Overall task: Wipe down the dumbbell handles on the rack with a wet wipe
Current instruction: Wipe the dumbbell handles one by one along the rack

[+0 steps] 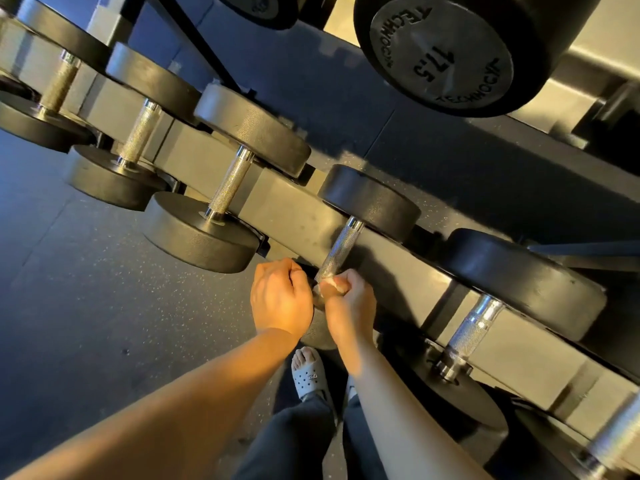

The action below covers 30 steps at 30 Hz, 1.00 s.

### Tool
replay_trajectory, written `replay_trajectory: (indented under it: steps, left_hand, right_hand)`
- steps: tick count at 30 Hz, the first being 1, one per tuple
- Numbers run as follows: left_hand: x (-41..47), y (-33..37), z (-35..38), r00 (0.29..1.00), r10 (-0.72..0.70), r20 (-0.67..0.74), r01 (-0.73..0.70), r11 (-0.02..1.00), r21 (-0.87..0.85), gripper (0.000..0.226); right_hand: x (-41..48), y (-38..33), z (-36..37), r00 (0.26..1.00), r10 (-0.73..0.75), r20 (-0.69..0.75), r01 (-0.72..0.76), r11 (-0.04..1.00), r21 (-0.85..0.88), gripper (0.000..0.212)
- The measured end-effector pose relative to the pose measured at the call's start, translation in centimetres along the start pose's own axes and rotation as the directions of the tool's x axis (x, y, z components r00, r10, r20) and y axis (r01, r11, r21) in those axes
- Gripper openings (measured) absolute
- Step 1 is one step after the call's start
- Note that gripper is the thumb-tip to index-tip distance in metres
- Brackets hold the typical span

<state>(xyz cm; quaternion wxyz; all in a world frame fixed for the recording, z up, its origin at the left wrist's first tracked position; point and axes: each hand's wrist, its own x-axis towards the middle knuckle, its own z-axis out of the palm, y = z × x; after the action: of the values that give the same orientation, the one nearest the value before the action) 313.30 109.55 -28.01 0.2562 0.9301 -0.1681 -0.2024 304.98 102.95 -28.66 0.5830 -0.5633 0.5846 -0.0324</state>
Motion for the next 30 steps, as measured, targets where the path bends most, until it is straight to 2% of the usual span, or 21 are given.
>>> replay_trajectory:
  steps: [4, 6, 8, 11, 13, 15, 17, 19, 22, 25, 26, 28, 30]
  left_hand:
    - [0.0, -0.1, 0.0, 1.000, -0.024, 0.000, 0.024, 0.999, -0.041, 0.029]
    - [-0.1, -0.3, -0.1, 1.000, -0.019, 0.017, 0.020, 0.999, -0.050, 0.027]
    - [0.2, -0.4, 0.0, 0.998, -0.044, 0.043, 0.047, 0.998, -0.053, 0.025]
    - [0.2, -0.5, -1.1, 0.998, -0.018, 0.056, 0.033, 0.962, -0.272, 0.017]
    - [0.0, -0.8, -3.3, 0.997, 0.068, 0.032, -0.053, 0.937, -0.346, 0.014]
    - [0.3, -1.5, -6.7, 0.977, 0.210, -0.041, -0.213, 0.934, -0.286, 0.016]
    - [1.6, -2.8, -10.0, 0.929, 0.353, -0.109, -0.367, 0.914, -0.172, 0.018]
    - [4.0, -4.5, -12.9, 0.900, 0.395, -0.183, -0.414, 0.907, -0.074, 0.021]
    - [7.9, -6.9, -15.6, 0.915, 0.253, -0.315, -0.276, 0.961, -0.032, 0.024]
    - [11.3, -7.9, -16.1, 0.943, -0.045, -0.328, -0.020, 0.981, -0.192, 0.031]
    - [12.4, -7.9, -15.6, 0.945, -0.160, -0.286, 0.078, 0.957, -0.278, 0.036]
    - [13.9, -7.7, -14.3, 0.927, -0.326, -0.186, 0.222, 0.876, -0.429, 0.041]
    - [14.5, -7.6, -13.0, 0.909, -0.363, -0.205, 0.218, 0.833, -0.509, 0.033]
  right_hand:
    - [0.6, -0.9, -0.6, 0.990, -0.078, 0.118, 0.101, 0.975, -0.199, 0.012]
    - [1.0, -1.6, -1.0, 0.983, -0.081, 0.167, 0.118, 0.967, -0.224, 0.007]
    - [1.2, -2.2, -1.2, 0.985, -0.020, 0.174, 0.043, 0.991, -0.129, 0.011]
    - [0.5, -3.5, -1.4, 0.977, 0.067, 0.203, -0.098, 0.985, 0.143, 0.008]
    - [0.1, -4.6, -1.1, 0.974, 0.109, 0.198, -0.165, 0.941, 0.294, 0.011]
    - [0.1, -5.7, -0.6, 0.976, 0.116, 0.183, -0.176, 0.916, 0.360, 0.012]
    - [-0.2, -7.0, 0.4, 0.978, 0.093, 0.185, -0.152, 0.931, 0.333, 0.011]
    - [-0.2, -8.4, 2.0, 0.984, 0.036, 0.173, -0.079, 0.966, 0.248, 0.011]
    - [0.4, -10.1, 5.0, 0.979, -0.119, 0.166, 0.112, 0.992, 0.049, 0.015]
    - [1.2, -11.3, 8.2, 0.947, -0.259, 0.191, 0.292, 0.942, -0.168, 0.009]
    - [1.5, -11.6, 9.2, 0.948, -0.252, 0.196, 0.289, 0.938, -0.189, 0.006]
    - [2.5, -11.9, 11.4, 0.979, -0.113, 0.169, 0.136, 0.981, -0.135, 0.008]
    - [3.7, -12.2, 13.3, 0.982, 0.083, 0.170, -0.090, 0.995, 0.032, 0.016]
